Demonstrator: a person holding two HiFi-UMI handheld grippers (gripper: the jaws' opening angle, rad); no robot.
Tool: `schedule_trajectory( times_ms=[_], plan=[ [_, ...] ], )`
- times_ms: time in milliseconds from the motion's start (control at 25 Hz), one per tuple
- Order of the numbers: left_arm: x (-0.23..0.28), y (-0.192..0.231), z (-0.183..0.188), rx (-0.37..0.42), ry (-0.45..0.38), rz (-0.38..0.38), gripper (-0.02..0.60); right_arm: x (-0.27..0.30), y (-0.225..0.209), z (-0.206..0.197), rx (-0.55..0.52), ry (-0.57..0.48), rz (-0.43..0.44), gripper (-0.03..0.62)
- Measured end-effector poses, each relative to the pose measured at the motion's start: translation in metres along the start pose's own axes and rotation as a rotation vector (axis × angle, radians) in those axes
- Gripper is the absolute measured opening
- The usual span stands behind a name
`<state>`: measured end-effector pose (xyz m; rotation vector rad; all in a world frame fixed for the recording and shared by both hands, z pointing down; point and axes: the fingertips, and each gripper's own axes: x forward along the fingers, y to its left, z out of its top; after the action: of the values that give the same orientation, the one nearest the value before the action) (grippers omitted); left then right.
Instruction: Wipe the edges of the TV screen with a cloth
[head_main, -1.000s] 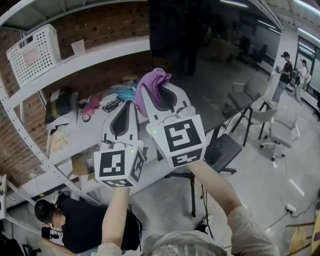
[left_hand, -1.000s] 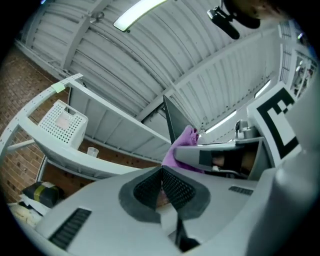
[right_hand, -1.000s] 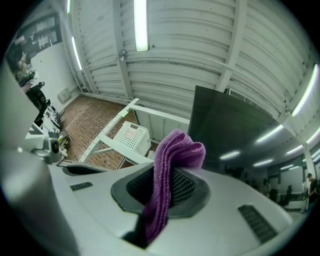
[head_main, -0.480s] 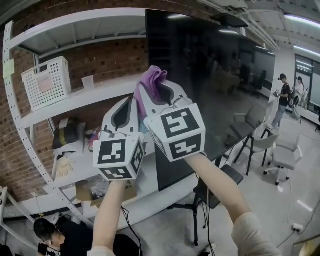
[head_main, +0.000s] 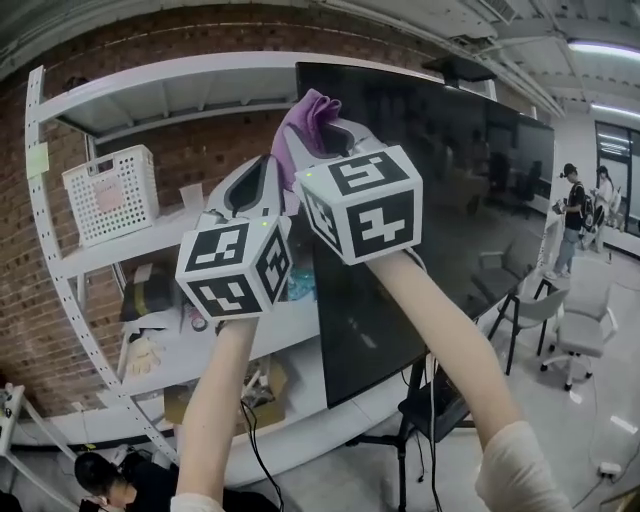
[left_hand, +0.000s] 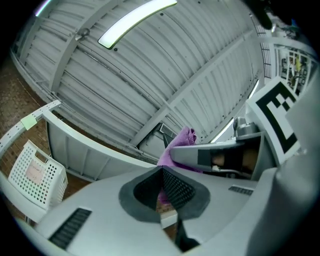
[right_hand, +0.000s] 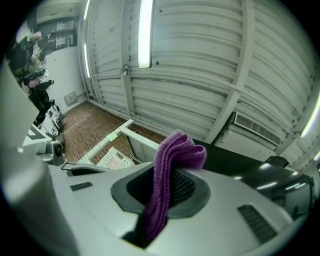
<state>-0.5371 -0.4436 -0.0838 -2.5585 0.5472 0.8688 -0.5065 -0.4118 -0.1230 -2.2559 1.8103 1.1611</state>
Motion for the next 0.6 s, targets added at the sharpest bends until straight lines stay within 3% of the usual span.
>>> schedule_trajectory(
  times_ms=[160,320,600],
  plan=[
    [0.019,-0.004,0.027,-0.009,-0.013,-0.010,0.015,0.008,-0.013,0.018,0.044,-0.014,0.015,0.061],
    [0.028,-0.002,0.035,-0.074,-0.012,-0.013,0.015,0.014,-0.021,0.030,0.054,-0.027,0.023,0.061],
    [0.035,0.011,0.041,-0.058,0.003,0.012,0.015,0.031,-0.032,0.051,0.046,-0.045,0.012,0.061]
  ],
)
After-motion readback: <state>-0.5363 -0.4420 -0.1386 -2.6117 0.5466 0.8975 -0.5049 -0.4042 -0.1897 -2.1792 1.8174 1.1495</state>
